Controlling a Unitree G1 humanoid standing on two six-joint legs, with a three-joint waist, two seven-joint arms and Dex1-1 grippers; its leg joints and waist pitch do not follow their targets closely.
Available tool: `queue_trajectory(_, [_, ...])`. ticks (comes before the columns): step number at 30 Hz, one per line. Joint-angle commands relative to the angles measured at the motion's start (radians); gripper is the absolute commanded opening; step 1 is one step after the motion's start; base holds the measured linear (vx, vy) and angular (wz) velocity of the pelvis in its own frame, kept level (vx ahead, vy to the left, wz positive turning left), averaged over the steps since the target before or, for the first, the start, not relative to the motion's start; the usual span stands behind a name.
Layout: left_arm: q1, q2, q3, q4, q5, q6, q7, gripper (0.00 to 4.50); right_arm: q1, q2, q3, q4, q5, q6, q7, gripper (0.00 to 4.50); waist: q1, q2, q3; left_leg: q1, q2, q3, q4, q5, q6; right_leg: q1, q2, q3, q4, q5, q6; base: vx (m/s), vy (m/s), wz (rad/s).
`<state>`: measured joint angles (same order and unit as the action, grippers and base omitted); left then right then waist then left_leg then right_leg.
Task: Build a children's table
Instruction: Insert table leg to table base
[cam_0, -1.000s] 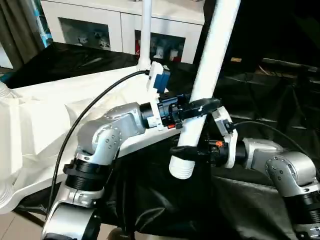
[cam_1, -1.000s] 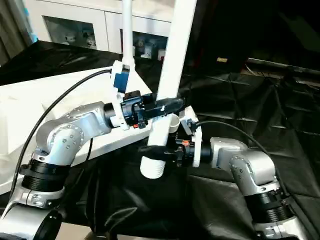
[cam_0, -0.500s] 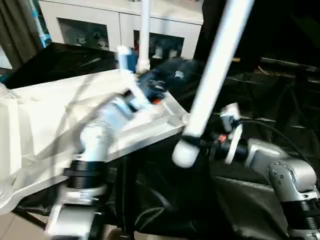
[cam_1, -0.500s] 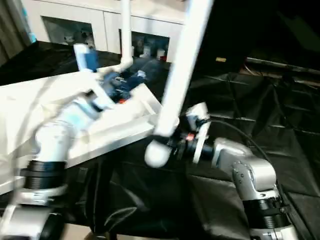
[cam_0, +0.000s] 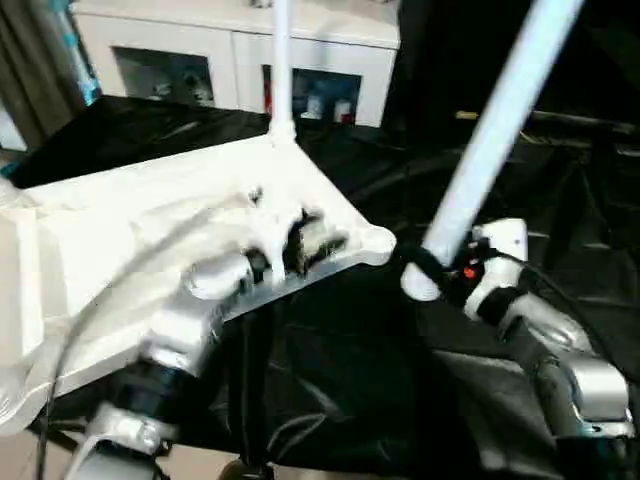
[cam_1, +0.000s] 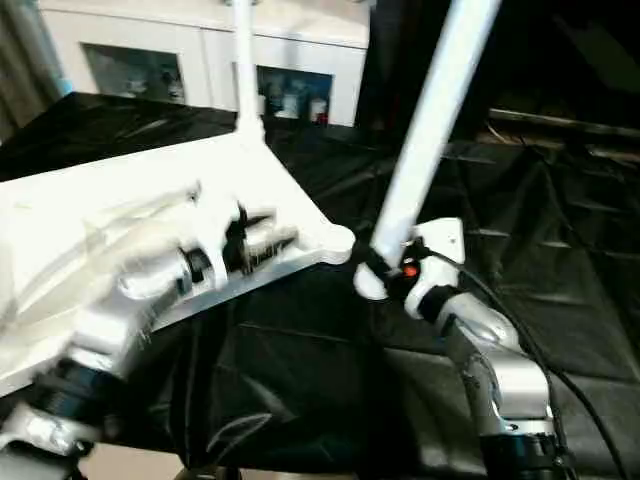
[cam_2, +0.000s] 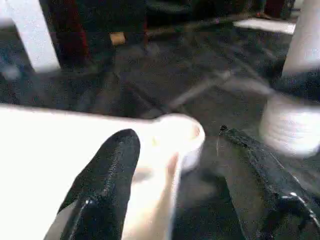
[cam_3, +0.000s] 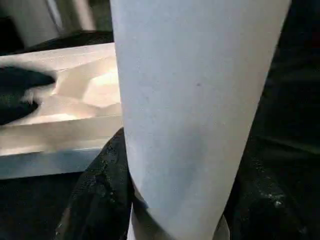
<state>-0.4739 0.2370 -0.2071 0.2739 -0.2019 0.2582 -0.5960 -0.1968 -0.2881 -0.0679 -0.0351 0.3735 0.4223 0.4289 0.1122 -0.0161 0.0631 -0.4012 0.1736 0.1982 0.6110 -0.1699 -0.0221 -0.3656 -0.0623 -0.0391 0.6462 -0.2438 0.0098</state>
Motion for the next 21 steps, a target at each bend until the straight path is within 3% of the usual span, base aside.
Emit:
queue_trajectory(1, [-0.023,-0.002,-0.015,0.043,0.024,0.015,-0.001,2.87,0.001,-0.008,-0.023,-0.016,-0.012,-0.013,-0.012,1.92,-0.003,0.005,-0.071,0.038,0.062,-0.037,-0.083,-0.207,-0.065,0.022,-0.088,0.047,-0.085,-0.059,-0.171,0.0,0.0,0.0])
queue_trajectory(3, [-0.07,0.007,-0.062,0.138,0.08,-0.013,-0.04,2.87,0.001,-0.011,-0.022,-0.013,-0.02,-0.017,-0.015,1.92,-0.007,0.012,-0.07,0.038,0.061,-0.038,-0.082,-0.203,-0.057,0.02,-0.087,0.048,-0.088,-0.06,-0.169,0.0,0.0,0.0])
queue_trajectory(4, [-0.078,0.006,-0.067,0.155,0.086,-0.018,-0.047,2.87,0.002,-0.011,-0.021,-0.014,-0.023,-0.019,-0.018,1.92,-0.008,0.01,-0.072,0.039,0.061,-0.038,-0.082,-0.199,-0.058,0.02,-0.087,0.048,-0.087,-0.053,-0.166,0.0,0.0,0.0])
queue_trajectory(8, [-0.163,0.001,-0.095,0.29,0.13,0.011,-0.051,2.87,-0.006,-0.014,-0.026,-0.012,-0.024,-0.023,-0.024,1.92,-0.01,0.013,-0.074,0.041,0.06,-0.037,-0.079,-0.189,-0.053,0.021,-0.088,0.047,-0.083,-0.005,-0.186,0.0,0.0,0.0])
queue_trajectory(9, [-0.17,0.002,-0.099,0.301,0.136,0.012,-0.052,2.87,-0.007,-0.015,-0.027,-0.012,-0.024,-0.022,-0.024,1.92,-0.012,0.018,-0.073,0.039,0.061,-0.038,-0.08,-0.191,-0.053,0.023,-0.089,0.046,-0.084,0.007,-0.193,0.0,0.0,0.0])
queue_trajectory(10, [-0.185,0.002,-0.104,0.326,0.146,0.012,-0.052,2.87,-0.007,-0.017,-0.03,-0.014,-0.024,-0.022,-0.025,1.92,-0.012,0.014,-0.074,0.037,0.061,-0.039,-0.079,-0.178,-0.043,0.028,-0.091,0.046,-0.08,0.03,-0.205,0.0,0.0,0.0])
queue_trajectory(13, [-0.227,-0.007,-0.104,0.399,0.156,-0.001,-0.066,2.5,0.003,-0.023,-0.036,-0.022,-0.025,-0.021,-0.025,1.92,-0.01,0.017,-0.076,0.035,0.057,-0.036,-0.073,-0.15,-0.015,0.029,-0.091,0.046,-0.08,0.048,-0.218,0.0,0.0,0.0])
queue_trajectory(14, [-0.242,-0.01,-0.106,0.421,0.159,-0.004,-0.079,2.5,0.006,-0.025,-0.038,-0.025,-0.025,-0.02,-0.024,1.92,-0.009,0.026,-0.077,0.036,0.059,-0.037,-0.073,-0.152,-0.015,0.028,-0.093,0.046,-0.08,0.045,-0.222,0.0,0.0,0.0])
queue_trajectory(15, [-0.259,-0.015,-0.105,0.45,0.164,-0.012,-0.091,2.42,0.009,-0.025,-0.039,-0.028,-0.026,-0.018,-0.022,1.92,-0.011,0.021,-0.075,0.035,0.059,-0.037,-0.074,-0.158,-0.012,0.029,-0.092,0.046,-0.083,0.037,-0.226,0.0,0.0,0.0])
queue_trajectory(20, [-0.299,-0.021,-0.103,0.51,0.166,-0.003,-0.137,2.02,0.011,-0.028,-0.04,-0.033,-0.026,-0.015,-0.021,1.92,-0.009,0.022,-0.075,0.036,0.062,-0.038,-0.074,-0.166,-0.002,0.029,-0.096,0.045,-0.084,0.003,-0.237,0.0,0.0,0.0])
queue_trajectory(21, [-0.307,-0.021,-0.103,0.521,0.168,-0.008,-0.148,1.81,0.009,-0.03,-0.04,-0.032,-0.025,-0.015,-0.02,1.92,-0.008,0.031,-0.076,0.037,0.063,-0.039,-0.074,-0.167,-0.004,0.028,-0.095,0.045,-0.083,0.007,-0.241,0.0,0.0,0.0])
